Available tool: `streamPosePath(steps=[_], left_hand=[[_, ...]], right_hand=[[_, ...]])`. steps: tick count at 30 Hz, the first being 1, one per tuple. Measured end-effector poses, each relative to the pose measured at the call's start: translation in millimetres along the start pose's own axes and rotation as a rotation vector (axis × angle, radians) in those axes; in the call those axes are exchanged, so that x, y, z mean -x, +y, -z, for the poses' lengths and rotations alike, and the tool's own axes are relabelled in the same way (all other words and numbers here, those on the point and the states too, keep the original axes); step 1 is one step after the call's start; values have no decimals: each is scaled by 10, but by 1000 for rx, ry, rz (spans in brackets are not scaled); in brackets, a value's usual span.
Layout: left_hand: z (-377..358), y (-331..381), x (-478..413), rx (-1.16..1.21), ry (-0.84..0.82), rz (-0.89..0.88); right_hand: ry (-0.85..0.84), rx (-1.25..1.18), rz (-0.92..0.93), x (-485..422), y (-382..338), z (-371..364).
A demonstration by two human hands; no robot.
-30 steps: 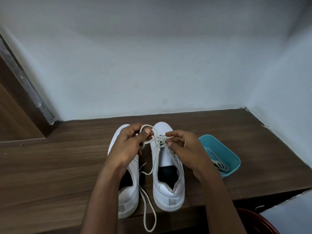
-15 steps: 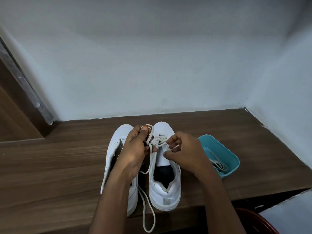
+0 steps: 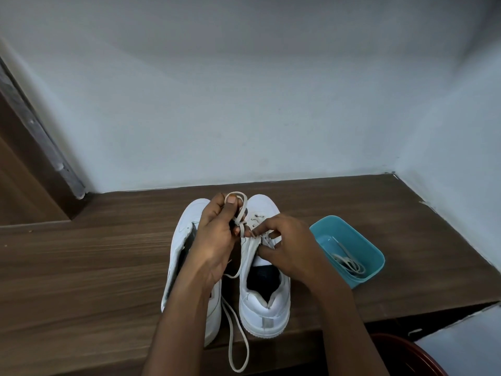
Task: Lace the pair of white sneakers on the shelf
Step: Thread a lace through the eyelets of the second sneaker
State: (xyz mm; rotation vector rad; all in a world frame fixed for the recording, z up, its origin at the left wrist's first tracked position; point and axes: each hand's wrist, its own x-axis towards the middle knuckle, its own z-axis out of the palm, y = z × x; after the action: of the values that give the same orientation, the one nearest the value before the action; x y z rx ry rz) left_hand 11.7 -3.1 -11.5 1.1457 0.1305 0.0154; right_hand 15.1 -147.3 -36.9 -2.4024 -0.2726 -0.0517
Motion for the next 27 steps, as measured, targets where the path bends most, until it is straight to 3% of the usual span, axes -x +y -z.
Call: streamPosePath(steps=[4,7,10,12,16,19,23,27], left_hand=[[81,68,9,-97,-55,3],[225,238,55,-432,-92,63],[421,441,160,-847,-361,243],[485,511,228,-921,-545,358],[488,568,275,-1014,-673,460],[506,530,237,-1111,-567,405],[473,246,36,-1245,-142,4],[346,-38,-31,-1280,-106,-45]], right_hand=[[-15,-1,-33,10,-10,16],[-15,-64,-31,19,29,39],[14,-148,-45,21,66,77],[24,-181,-54,17,79,91],[49,-177,-75,20,64,97],[53,-177,-72,30,49,98],[22,-157,-63,29,42,98],[9,-153,-72,18,46,88]])
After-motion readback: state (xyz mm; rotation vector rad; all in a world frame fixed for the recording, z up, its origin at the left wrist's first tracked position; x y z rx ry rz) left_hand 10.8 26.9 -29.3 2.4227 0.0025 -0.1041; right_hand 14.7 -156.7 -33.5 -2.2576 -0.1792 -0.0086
